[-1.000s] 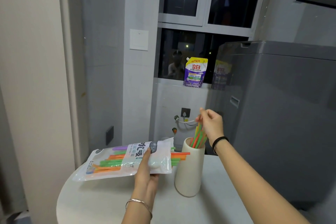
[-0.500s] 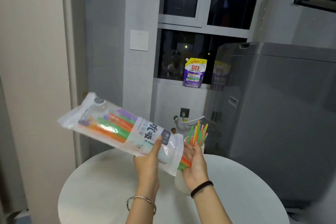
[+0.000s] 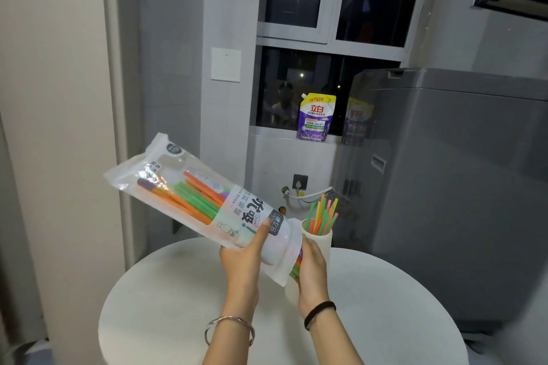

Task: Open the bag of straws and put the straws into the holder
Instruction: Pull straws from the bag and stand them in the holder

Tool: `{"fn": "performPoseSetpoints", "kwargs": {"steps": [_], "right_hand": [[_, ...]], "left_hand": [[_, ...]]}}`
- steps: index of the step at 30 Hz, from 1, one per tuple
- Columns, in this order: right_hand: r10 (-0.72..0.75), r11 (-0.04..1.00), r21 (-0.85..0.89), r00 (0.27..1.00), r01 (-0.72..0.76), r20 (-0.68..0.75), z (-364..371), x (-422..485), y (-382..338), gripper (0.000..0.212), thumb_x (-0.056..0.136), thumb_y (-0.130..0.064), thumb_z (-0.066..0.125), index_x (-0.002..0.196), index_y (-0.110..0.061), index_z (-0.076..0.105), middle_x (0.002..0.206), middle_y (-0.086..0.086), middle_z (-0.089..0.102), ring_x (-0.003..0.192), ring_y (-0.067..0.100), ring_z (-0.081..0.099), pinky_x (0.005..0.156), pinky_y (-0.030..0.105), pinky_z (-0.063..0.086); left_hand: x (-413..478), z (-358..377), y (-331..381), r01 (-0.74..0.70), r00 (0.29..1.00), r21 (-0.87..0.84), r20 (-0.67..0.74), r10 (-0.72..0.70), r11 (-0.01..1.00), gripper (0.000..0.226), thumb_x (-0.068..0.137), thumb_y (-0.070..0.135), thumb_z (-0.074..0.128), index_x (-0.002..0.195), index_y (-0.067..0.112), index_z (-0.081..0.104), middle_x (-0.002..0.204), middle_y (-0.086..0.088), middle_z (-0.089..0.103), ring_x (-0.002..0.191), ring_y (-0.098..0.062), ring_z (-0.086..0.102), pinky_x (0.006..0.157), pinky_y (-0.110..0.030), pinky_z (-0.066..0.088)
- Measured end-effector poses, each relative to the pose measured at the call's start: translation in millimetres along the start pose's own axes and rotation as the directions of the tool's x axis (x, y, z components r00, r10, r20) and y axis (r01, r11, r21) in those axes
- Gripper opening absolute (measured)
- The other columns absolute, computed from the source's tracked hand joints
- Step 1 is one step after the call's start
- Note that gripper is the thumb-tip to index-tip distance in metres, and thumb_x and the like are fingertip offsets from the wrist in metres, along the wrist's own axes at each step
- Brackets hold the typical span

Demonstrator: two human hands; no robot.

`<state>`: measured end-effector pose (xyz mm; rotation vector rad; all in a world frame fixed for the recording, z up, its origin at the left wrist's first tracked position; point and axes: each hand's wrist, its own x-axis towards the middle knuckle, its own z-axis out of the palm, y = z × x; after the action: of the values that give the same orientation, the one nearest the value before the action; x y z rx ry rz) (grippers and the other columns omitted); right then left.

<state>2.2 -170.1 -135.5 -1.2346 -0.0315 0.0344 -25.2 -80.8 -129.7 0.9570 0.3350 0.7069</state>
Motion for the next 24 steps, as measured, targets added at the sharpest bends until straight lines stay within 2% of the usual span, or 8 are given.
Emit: {"fn": "performPoseSetpoints", "kwargs": {"steps": [2, 4, 7, 10, 13, 18, 20, 24], "right_hand": [[-0.066, 0.996, -0.065, 0.998, 0.068, 0.019, -3.2, -0.5, -2.7, 0.018, 0.094, -0.019, 0.051, 0.084, -0.011, 0.063, 0.083, 0.009, 0.066, 0.071, 0.016, 0.063, 0.062, 0.025, 0.053], [-0.116, 0.988, -0.1, 0.992, 0.121, 0.045, -6.6, -0.9, -7.7, 0.014, 0.093, -0.016, 0.053, 0.083, -0.008, 0.06, 0.075, 0.006, 0.063, 0.062, 0.01, 0.061, 0.053, 0.018, 0.05], [-0.172, 0.965, -0.185, 0.982, 0.184, 0.082, -13.2, 1.7, -15.0, 0.01, 0.092, -0.017, 0.056, 0.084, -0.013, 0.061, 0.076, 0.003, 0.061, 0.066, 0.015, 0.059, 0.058, 0.023, 0.049], [-0.199, 0.956, -0.207, 0.978, 0.209, 0.067, -23.0, 6.0, -20.7, 0.013, 0.091, -0.018, 0.057, 0.082, -0.009, 0.061, 0.065, 0.007, 0.047, 0.054, 0.015, 0.042, 0.047, 0.023, 0.035], [-0.246, 0.955, -0.178, 0.969, 0.238, -0.026, -32.6, 10.4, -24.8, 0.019, 0.089, -0.02, 0.06, 0.073, -0.011, 0.061, 0.052, 0.001, 0.047, 0.042, 0.009, 0.039, 0.039, 0.018, 0.031], [-0.121, 0.992, 0.023, 0.992, 0.122, -0.032, -31.6, 11.4, -22.7, 0.014, 0.081, -0.025, 0.071, 0.084, -0.013, 0.067, 0.056, -0.003, 0.056, 0.045, 0.008, 0.044, 0.04, 0.018, 0.033], [-0.062, 0.997, 0.04, 0.998, 0.061, 0.003, -29.8, 10.9, -19.7, 0.013, 0.079, -0.022, 0.072, 0.087, -0.012, 0.07, 0.056, -0.002, 0.057, 0.043, 0.008, 0.043, 0.04, 0.018, 0.034], [-0.069, 0.998, 0.016, 0.998, 0.069, 0.014, -34.1, 12.5, -21.8, 0.013, 0.081, -0.021, 0.07, 0.088, -0.01, 0.073, 0.058, -0.002, 0.059, 0.044, 0.006, 0.046, 0.042, 0.018, 0.037]], "left_hand": [[1.0, -2.0, -0.8, 0.068, 0.997, -0.069, -0.028, -0.07, 0.995, 0.049, 0.067, 0.019, 0.084, 0.112, 0.015, 0.067, 0.107, -0.001, 0.073, 0.093, -0.015, 0.07, 0.074, -0.026, 0.058], [3.2, -5.1, -1.5, 0.122, 0.99, -0.137, -0.056, -0.131, 0.983, 0.056, 0.069, 0.018, 0.082, 0.121, 0.012, 0.063, 0.111, -0.003, 0.072, 0.096, -0.02, 0.068, 0.084, -0.035, 0.055], [6.8, -11.1, -1.9, 0.202, 0.975, -0.235, -0.042, -0.218, 0.951, 0.055, 0.077, 0.019, 0.076, 0.129, 0.015, 0.057, 0.116, -0.002, 0.069, 0.092, -0.014, 0.067, 0.073, -0.032, 0.054], [12.1, -17.9, -2.8, 0.296, 0.951, -0.326, 0.007, -0.31, 0.898, 0.051, 0.083, 0.023, 0.07, 0.132, 0.016, 0.055, 0.121, -0.002, 0.067, 0.092, -0.013, 0.066, 0.065, -0.031, 0.058], [16.3, -22.2, -7.2, 0.32, 0.94, -0.374, 0.009, -0.341, 0.871, 0.051, 0.086, 0.022, 0.067, 0.134, 0.017, 0.053, 0.12, -0.003, 0.066, 0.089, -0.013, 0.065, 0.061, -0.029, 0.06], [13.6, -17.3, -18.7, 0.367, 0.922, -0.378, 0.026, -0.386, 0.85, 0.05, 0.088, 0.015, 0.064, 0.136, 0.014, 0.05, 0.117, -0.006, 0.064, 0.086, -0.015, 0.064, 0.077, -0.037, 0.055], [12.3, -15.2, -21.8, 0.38, 0.918, -0.368, 0.037, -0.395, 0.849, 0.05, 0.088, 0.013, 0.064, 0.136, 0.014, 0.05, 0.12, -0.008, 0.063, 0.091, -0.018, 0.064, 0.088, -0.043, 0.051], [14.4, -15.2, -22.9, 0.372, 0.92, -0.359, 0.02, -0.391, 0.856, 0.047, 0.087, 0.016, 0.065, 0.132, 0.016, 0.051, 0.117, -0.006, 0.065, 0.097, -0.021, 0.063, 0.093, -0.048, 0.05]]}}
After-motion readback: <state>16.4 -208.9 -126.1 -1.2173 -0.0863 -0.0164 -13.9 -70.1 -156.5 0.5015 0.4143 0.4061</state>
